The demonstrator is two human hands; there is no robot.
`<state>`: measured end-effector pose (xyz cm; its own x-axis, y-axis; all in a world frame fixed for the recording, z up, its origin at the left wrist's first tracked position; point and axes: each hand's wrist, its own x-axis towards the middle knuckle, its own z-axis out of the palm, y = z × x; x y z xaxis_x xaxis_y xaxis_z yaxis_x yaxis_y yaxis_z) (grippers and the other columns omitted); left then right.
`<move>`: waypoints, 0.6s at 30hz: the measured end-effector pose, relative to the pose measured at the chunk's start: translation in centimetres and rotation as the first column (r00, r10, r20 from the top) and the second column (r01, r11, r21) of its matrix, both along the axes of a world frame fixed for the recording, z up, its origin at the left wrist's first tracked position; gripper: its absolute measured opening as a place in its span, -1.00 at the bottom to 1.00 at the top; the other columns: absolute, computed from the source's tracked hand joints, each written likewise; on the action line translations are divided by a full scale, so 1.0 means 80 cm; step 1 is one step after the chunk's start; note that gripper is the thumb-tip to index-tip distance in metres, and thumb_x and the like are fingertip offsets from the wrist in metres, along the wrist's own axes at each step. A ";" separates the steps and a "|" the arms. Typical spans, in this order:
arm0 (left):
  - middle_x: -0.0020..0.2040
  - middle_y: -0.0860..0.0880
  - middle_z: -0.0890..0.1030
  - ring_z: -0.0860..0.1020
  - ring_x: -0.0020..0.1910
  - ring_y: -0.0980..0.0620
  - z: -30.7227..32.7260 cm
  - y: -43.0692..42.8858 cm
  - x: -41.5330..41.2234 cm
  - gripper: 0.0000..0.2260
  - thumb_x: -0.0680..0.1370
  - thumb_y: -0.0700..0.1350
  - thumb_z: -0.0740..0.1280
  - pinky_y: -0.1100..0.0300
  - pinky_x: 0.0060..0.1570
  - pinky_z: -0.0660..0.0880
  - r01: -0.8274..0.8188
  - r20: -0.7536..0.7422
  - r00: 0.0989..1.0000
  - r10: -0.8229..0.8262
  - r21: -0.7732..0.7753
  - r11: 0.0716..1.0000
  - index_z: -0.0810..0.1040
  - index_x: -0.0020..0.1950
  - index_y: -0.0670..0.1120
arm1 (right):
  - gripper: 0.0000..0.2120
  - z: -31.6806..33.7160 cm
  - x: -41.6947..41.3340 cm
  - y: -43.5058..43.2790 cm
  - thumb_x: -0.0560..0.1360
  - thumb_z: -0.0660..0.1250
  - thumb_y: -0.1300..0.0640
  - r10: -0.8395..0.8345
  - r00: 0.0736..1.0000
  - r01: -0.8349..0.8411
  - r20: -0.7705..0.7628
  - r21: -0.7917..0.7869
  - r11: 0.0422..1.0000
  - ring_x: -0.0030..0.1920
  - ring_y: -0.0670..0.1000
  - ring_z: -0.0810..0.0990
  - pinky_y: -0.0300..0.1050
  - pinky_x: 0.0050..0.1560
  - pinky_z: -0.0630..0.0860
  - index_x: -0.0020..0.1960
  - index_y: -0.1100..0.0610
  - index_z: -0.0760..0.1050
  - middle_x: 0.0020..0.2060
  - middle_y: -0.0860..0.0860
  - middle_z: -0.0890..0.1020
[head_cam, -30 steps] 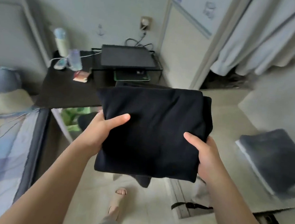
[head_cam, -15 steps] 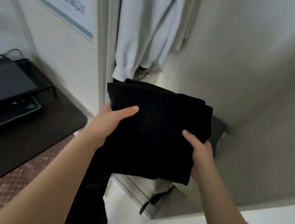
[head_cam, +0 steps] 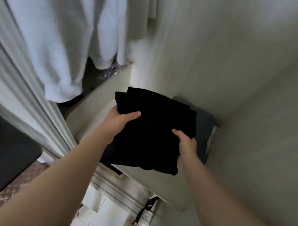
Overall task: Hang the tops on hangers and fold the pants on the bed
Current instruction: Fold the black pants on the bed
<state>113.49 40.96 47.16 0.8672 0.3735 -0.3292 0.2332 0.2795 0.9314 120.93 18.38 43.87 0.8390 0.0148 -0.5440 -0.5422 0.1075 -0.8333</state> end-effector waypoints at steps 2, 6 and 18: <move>0.08 -0.02 0.72 0.72 -0.01 0.02 -0.023 0.004 0.028 -0.58 0.46 -0.10 0.55 0.20 -0.12 0.63 0.025 -0.037 0.999 -0.026 -0.013 1.000 0.57 0.29 -0.04 | -0.41 -0.015 0.024 -0.003 0.32 0.57 0.09 0.001 0.998 -0.001 -0.055 -0.005 1.000 0.04 0.17 0.68 0.21 0.17 0.58 0.32 0.02 0.49 0.06 0.04 0.69; 0.11 -0.03 0.72 0.71 0.05 -0.03 -0.061 0.002 0.090 -0.52 0.45 -0.08 0.56 0.06 0.06 0.61 0.114 -0.086 0.989 -0.122 -0.097 0.989 0.54 0.35 -0.05 | -0.43 -0.035 0.062 -0.028 0.34 0.55 0.14 -0.023 0.993 0.020 -0.111 -0.028 0.999 0.02 0.18 0.71 0.21 0.15 0.60 0.33 0.03 0.51 0.03 0.05 0.73; 0.14 -0.03 0.71 0.69 0.11 -0.02 -0.119 -0.092 0.288 -0.45 0.36 -0.10 0.55 -0.07 0.26 0.56 0.450 0.036 0.893 -0.449 -0.098 0.887 0.56 0.34 -0.07 | -0.60 -0.045 0.160 -0.125 0.40 0.51 0.23 -0.381 0.925 0.371 -0.012 -0.197 0.907 -0.03 0.19 0.70 0.06 -0.15 0.67 0.21 0.09 0.56 0.00 0.09 0.71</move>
